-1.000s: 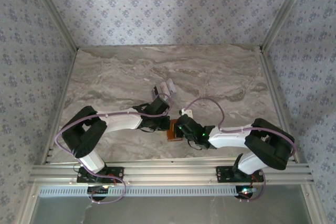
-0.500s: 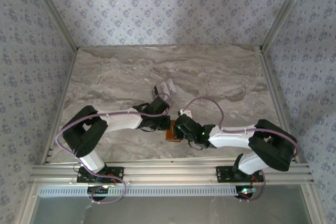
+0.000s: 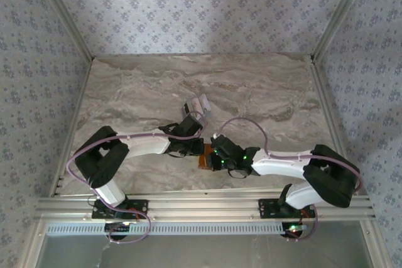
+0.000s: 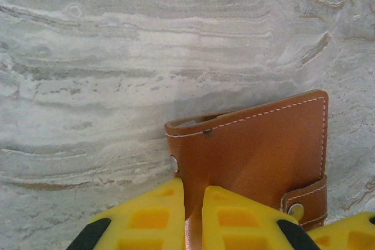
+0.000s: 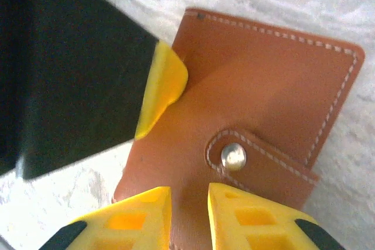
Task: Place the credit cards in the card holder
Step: Close the button on the card holder.
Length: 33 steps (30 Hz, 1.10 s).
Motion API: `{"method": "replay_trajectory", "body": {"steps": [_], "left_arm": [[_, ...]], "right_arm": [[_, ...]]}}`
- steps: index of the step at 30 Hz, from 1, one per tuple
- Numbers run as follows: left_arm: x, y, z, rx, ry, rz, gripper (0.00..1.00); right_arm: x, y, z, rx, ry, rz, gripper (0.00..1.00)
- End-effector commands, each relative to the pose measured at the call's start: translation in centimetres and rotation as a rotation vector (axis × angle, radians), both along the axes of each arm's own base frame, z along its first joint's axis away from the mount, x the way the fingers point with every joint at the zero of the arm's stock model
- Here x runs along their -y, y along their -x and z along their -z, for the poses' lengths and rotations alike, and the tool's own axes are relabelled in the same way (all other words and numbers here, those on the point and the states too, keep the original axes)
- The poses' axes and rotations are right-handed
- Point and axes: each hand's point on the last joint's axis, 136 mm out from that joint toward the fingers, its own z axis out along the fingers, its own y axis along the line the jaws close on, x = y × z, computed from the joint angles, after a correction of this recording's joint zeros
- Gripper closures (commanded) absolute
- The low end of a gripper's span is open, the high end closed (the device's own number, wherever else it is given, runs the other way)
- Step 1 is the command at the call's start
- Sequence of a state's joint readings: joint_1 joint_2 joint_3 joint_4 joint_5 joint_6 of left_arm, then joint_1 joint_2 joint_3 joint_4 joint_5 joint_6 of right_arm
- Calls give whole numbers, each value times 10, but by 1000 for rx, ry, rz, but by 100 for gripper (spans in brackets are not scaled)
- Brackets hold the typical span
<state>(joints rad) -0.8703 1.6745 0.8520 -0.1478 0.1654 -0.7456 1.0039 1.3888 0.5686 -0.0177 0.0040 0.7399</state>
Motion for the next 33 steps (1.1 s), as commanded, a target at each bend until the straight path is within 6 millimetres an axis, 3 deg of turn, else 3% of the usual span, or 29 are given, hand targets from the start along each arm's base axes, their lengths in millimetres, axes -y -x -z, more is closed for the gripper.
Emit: {"method": "replay_trajectory", "body": {"steps": [1, 5, 9, 20, 29, 33], "left_arm": [[-30, 17, 47, -75, -144, -16, 89], [-29, 16, 41, -67, -129, -13, 88], [-27, 15, 33, -58, -104, -13, 85], [-26, 10, 8, -35, -41, -9, 78], [-41, -1, -27, 34, -3, -19, 62], [-50, -8, -48, 90, 14, -34, 55]], "right_arm": [[27, 27, 10, -92, 121, -61, 72], [35, 18, -5, -60, 119, -44, 67], [46, 13, -8, -50, 111, -9, 66], [68, -3, -14, 19, 117, 81, 45], [80, -22, -34, 99, 134, 141, 33], [83, -34, -48, 143, 108, 176, 18]]}}
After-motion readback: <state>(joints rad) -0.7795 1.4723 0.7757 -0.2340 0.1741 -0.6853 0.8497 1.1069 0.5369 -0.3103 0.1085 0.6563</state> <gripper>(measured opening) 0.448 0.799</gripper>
